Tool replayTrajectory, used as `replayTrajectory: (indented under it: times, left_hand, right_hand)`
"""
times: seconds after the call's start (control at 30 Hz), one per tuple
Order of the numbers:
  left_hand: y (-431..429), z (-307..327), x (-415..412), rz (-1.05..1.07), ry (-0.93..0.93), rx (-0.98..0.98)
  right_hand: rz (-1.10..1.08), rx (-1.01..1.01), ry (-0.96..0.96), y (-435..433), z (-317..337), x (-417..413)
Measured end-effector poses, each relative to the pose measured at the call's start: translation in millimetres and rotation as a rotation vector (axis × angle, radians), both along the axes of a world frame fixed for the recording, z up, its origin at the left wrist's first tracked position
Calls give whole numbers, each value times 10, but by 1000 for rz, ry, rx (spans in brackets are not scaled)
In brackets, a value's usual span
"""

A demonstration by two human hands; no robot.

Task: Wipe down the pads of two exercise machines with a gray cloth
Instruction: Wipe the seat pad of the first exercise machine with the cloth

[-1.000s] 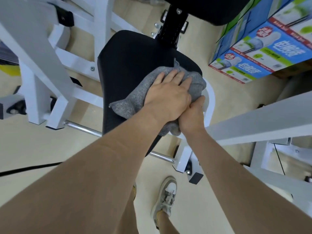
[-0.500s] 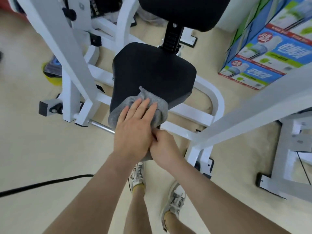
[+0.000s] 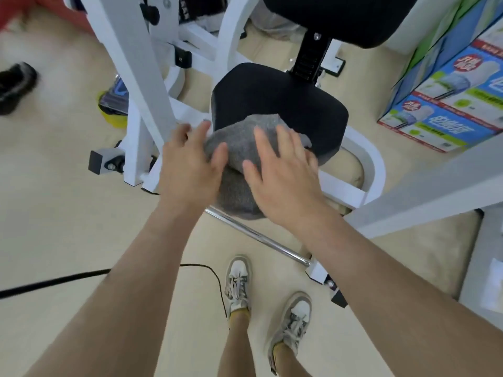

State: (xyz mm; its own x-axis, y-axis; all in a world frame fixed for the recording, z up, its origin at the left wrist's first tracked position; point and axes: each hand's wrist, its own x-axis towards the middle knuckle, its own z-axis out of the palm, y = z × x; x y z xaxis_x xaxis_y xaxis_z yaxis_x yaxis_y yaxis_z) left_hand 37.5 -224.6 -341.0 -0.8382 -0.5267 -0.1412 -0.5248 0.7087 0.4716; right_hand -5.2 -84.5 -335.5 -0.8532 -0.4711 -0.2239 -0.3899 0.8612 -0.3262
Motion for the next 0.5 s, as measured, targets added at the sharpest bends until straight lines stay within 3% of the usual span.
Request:
replayTrajectory:
  times: [0.07,0.23,0.4,0.5]
  left_hand:
    - [181,-129,-2,-111,13,125]
    - [-5,-281,-274,-54,-7,390]
    - [-224,-362,-650,225,6,869]
    - [-283,-431,-719,355,23,936]
  right_hand:
    - [44,71,-100,-33,-192,148]
    - [80,90,-122,-279,-301,-134]
    - [85,106,-167,-670,-418,-555]
    - [92,87,-158,-769,-441,-673]
